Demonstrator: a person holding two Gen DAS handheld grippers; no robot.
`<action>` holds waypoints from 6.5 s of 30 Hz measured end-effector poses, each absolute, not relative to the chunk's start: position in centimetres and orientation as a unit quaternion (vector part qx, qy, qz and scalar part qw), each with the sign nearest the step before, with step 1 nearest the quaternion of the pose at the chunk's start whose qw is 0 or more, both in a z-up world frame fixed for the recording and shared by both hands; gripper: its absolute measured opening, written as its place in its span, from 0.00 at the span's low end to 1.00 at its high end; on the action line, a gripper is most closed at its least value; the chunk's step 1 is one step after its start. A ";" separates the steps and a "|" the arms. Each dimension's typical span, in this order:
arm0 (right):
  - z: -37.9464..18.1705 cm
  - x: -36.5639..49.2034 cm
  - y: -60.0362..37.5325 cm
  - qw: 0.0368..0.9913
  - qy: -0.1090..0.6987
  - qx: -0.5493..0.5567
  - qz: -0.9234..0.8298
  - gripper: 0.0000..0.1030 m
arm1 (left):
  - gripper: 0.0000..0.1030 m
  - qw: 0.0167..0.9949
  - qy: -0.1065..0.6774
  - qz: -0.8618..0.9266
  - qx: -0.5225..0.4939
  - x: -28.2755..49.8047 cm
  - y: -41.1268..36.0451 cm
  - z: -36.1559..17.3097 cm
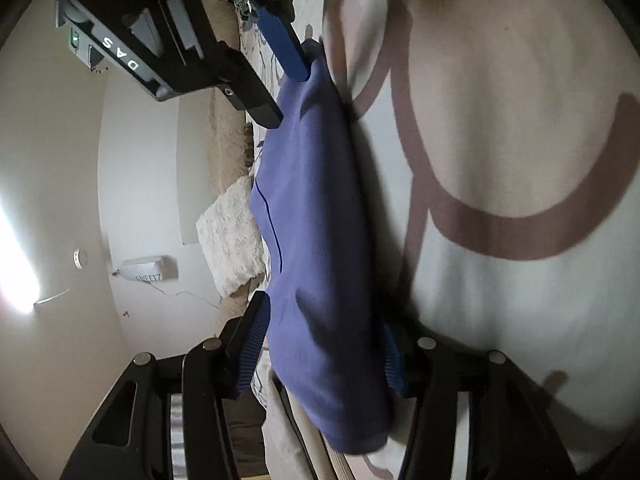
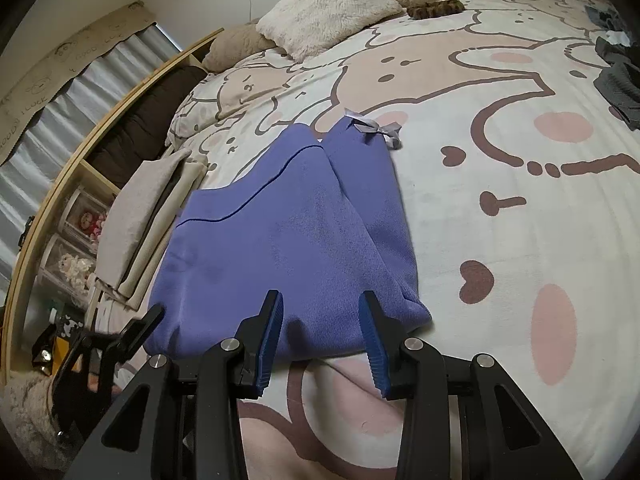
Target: Fold clothes
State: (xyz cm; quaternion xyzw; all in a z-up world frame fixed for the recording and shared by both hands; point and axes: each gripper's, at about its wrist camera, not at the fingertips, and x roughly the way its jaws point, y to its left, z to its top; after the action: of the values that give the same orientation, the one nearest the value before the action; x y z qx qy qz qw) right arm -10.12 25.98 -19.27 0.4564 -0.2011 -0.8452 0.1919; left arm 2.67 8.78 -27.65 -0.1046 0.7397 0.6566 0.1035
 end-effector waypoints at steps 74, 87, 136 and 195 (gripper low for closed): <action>-20.3 -5.6 15.2 0.165 0.769 -0.001 -0.617 0.15 | 0.14 0.013 0.734 0.678 -0.034 -6.6 -0.8 -19.3; -2.6 -15.5 -4.4 0.162 0.714 -0.120 -0.670 0.15 | 0.13 -0.162 0.565 0.794 -0.152 -12.4 -20.1 1.5; -18.6 -23.2 -10.2 0.323 0.663 -0.062 -0.672 0.68 | 0.27 -0.134 0.377 0.817 -0.416 -12.4 -13.9 -17.6; 2.5 -2.8 10.4 0.239 0.047 0.285 -0.927 1.00 | 1.00 -0.055 -0.048 0.955 -0.287 3.9 -14.1 0.1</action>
State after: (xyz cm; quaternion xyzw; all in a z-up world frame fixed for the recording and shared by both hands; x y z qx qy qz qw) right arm -2.77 10.44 2.46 0.2846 0.0472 -0.9273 0.2385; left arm 3.92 -14.11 0.13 -0.2865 -0.0485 0.9553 -0.0548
